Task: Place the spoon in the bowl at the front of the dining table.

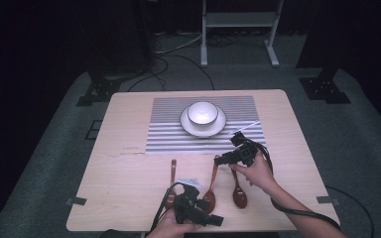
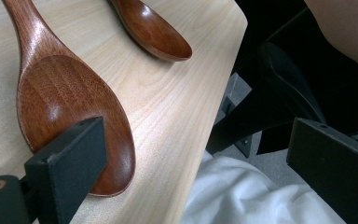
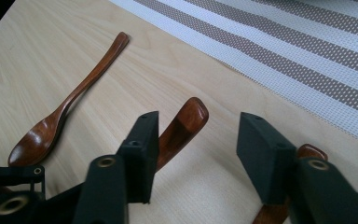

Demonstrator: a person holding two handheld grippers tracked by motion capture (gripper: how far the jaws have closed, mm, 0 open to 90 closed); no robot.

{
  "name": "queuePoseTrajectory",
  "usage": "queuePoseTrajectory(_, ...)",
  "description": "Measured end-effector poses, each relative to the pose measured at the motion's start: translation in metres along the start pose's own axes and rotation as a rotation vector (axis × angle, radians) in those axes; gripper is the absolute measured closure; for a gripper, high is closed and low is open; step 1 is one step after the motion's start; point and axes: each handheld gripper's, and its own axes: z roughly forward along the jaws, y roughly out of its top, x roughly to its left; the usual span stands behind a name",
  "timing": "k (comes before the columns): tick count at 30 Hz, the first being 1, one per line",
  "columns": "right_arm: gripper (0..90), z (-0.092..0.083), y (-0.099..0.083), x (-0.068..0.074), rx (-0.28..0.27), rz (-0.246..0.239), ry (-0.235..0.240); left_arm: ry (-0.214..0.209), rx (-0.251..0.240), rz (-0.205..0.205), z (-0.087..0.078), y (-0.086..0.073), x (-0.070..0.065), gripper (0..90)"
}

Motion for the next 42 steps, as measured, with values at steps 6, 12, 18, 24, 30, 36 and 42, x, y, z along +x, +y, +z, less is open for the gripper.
queuePoseTrajectory(6, 55.2, 0.004, 0.002, -0.001, 0.009, 0.015, 0.025, -0.001, 0.0, 0.0, 0.0, 0.0, 0.0, 3.9)
queuePoseTrajectory(12, 64.7, 0.008, 0.003, 0.001, 0.022, 0.015, 0.043, -0.003, -0.002, -0.001, 0.0, 0.0, 0.0, 3.9)
queuePoseTrajectory(18, 69.1, 0.008, 0.006, -0.002, 0.017, 0.046, 0.086, -0.008, -0.002, -0.003, -0.001, 0.0, 0.001, 3.8)
queuePoseTrajectory(24, 80.5, 0.006, 0.011, -0.009, -0.014, 0.143, 0.241, -0.047, -0.046, 0.008, -0.013, 0.001, -0.002, 3.8)
queuePoseTrajectory(30, 83.6, -0.001, 0.022, -0.007, -0.041, 0.17, 0.322, -0.041, -0.076, 0.008, -0.02, 0.003, -0.001, 3.7)
queuePoseTrajectory(36, 83.5, -0.012, 0.035, -0.012, -0.08, 0.179, 0.31, -0.031, -0.079, 0.04, -0.023, 0.004, -0.003, 3.7)
queuePoseTrajectory(42, 83.5, -0.023, 0.049, -0.022, -0.133, 0.202, 0.269, -0.022, -0.088, 0.03, -0.025, 0.005, -0.001, 3.7)
